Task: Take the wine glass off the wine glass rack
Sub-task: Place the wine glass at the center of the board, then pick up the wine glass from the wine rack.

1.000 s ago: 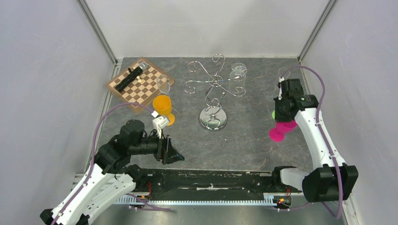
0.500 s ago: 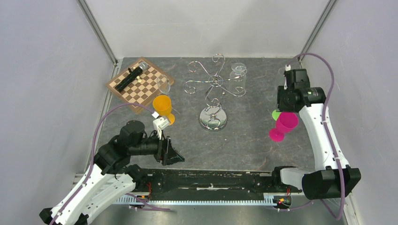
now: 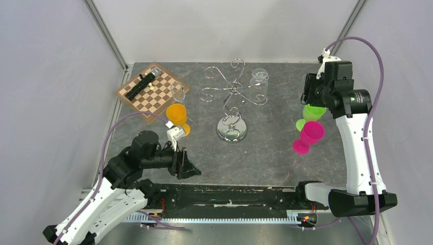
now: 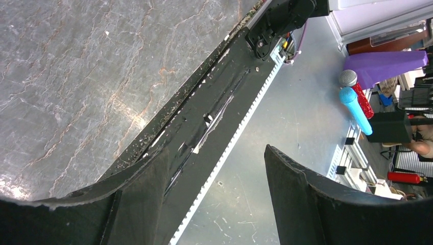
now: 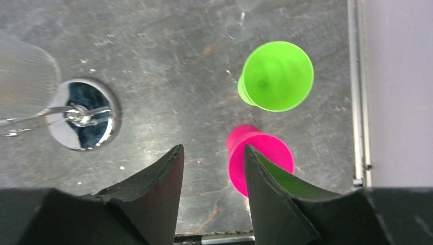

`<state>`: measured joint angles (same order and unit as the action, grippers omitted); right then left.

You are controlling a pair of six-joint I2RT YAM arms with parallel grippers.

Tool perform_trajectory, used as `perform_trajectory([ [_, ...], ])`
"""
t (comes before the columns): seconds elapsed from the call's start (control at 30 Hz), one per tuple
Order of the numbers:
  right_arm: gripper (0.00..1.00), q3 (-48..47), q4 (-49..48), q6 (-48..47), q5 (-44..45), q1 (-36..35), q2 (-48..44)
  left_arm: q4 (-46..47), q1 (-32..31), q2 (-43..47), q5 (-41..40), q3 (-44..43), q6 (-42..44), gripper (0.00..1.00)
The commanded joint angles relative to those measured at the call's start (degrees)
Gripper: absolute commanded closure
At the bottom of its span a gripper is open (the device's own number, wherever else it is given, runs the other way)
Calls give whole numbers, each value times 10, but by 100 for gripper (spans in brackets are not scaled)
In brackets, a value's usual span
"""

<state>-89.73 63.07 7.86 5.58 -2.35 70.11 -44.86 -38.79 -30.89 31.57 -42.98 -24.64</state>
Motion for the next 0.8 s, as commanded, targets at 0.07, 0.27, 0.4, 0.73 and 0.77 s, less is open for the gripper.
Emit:
perform_trajectory([
  [0.07, 50, -44, -83, 47, -118, 2, 6, 15, -4, -2, -17, 0, -26, 25],
  [0.27, 49, -53, -168, 105, -197, 3, 19, 16, -4, 12, -25, 1, -29, 25],
  [0.4, 47, -45, -232, 145, -244, 3, 29, 18, -5, 25, -28, 2, -31, 25],
  [0.73, 44, -29, -335, 216, -354, 2, 75, 22, -4, 36, -31, 4, -33, 25],
  [0.77, 43, -27, -344, 220, -361, 2, 80, 21, -4, 34, -31, 3, -34, 25],
])
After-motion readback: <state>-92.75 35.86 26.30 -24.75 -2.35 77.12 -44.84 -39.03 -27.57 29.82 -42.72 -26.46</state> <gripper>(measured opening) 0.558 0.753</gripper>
